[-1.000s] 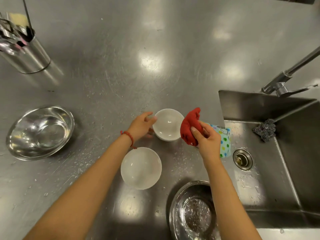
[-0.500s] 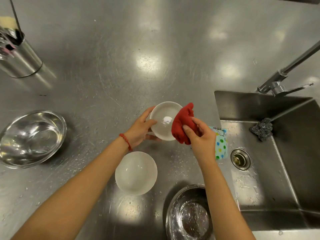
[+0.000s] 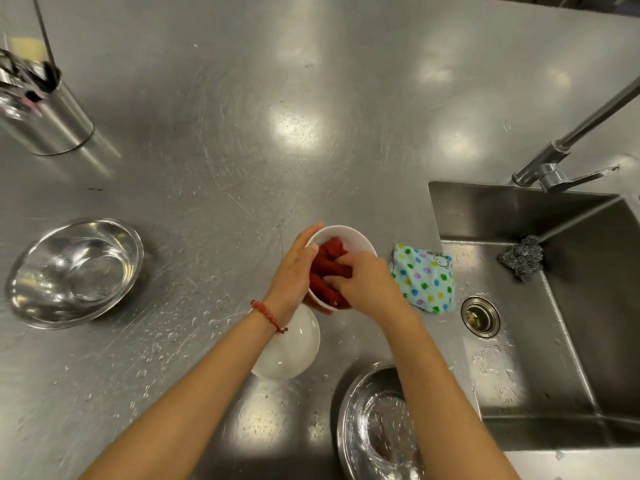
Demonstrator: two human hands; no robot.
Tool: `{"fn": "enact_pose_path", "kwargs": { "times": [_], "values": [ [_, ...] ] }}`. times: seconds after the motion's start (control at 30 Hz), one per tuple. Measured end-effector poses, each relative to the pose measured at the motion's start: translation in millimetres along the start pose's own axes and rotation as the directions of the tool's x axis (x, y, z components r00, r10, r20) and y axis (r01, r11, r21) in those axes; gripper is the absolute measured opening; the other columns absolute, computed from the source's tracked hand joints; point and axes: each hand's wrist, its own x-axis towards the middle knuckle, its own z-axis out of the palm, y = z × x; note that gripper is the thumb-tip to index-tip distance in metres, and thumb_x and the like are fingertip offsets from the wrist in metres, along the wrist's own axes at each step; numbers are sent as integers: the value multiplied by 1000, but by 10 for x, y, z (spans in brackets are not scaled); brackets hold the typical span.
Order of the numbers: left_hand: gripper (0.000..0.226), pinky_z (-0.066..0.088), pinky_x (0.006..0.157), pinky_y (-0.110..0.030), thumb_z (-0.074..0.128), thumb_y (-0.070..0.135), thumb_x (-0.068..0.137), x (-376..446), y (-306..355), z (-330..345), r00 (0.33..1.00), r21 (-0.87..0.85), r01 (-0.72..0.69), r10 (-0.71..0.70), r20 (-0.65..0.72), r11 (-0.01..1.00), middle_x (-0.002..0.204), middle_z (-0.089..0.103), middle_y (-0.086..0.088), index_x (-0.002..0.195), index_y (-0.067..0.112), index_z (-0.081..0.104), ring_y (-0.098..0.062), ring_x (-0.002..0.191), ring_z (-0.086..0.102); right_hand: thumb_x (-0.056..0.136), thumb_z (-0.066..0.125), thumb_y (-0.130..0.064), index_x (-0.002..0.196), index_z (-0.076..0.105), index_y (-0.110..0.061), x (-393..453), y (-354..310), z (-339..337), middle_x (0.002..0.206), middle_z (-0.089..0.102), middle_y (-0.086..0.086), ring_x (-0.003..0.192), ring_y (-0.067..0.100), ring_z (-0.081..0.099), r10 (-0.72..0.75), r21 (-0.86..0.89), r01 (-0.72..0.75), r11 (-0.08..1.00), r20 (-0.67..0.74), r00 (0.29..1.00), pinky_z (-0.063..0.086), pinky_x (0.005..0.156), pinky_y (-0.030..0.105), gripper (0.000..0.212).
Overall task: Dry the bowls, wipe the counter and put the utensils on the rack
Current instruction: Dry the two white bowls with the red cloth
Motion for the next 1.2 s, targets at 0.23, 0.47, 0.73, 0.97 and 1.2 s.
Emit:
{"fn": "enact_pose_path", "kwargs": {
  "times": [0.23, 0.47, 0.73, 0.97, 1.2],
  "values": [
    [32, 48, 87, -21, 32, 14, 96, -150, 110, 44, 998, 39, -65, 65, 1, 997, 115, 58, 4, 118, 28, 51, -11, 107, 55, 89, 50, -7, 114, 62, -16, -94, -83, 213, 114, 64, 4, 98, 12, 56, -17, 98, 60, 993, -398, 917, 33, 80, 4, 29],
    [33, 46, 93, -27, 32, 11, 96, -293, 79, 68, 994, 23, -80, 82, -73, 996, 112, 58, 5, 117, 26, 52, -10, 107, 55, 88, 56, -17, 105, 67, -18, -143, 43, 46, 91, 66, 0, 79, 9, 58, -79, -12, 79, 997, -18, 997, 38, 64, 7, 20],
    [33, 46, 96, -26, 32, 11, 97, -371, 105, 131, 990, 46, -110, 114, -83, 993, 124, 55, -4, 125, 16, 48, -15, 112, 53, 90, 49, -12, 117, 57, -12, -225, -101, 202, 116, 60, 6, 97, 14, 58, -34, -11, 32, 999, -358, 933, 40, 80, 12, 28],
    [30, 47, 75, -3, 33, 19, 97, -399, -29, 194, 995, 50, -68, 72, -73, 996, 107, 54, 20, 117, 34, 48, 0, 100, 55, 89, 54, -13, 111, 63, -13, -238, 75, -59, 104, 65, 7, 83, 12, 52, -27, -41, 31, 999, 98, 995, 40, 64, 12, 24],
    [22, 55, 46, -39, 35, 52, 91, -170, -26, 255, 992, -47, 112, -115, -55, 993, 112, 54, 7, 106, 50, 51, -23, 94, 58, 86, 60, -10, 106, 64, -22, -338, 369, -194, 88, 62, -9, 82, -1, 57, 64, 484, 180, 857, -445, 893, 46, 66, 4, 24]
  ]
}}
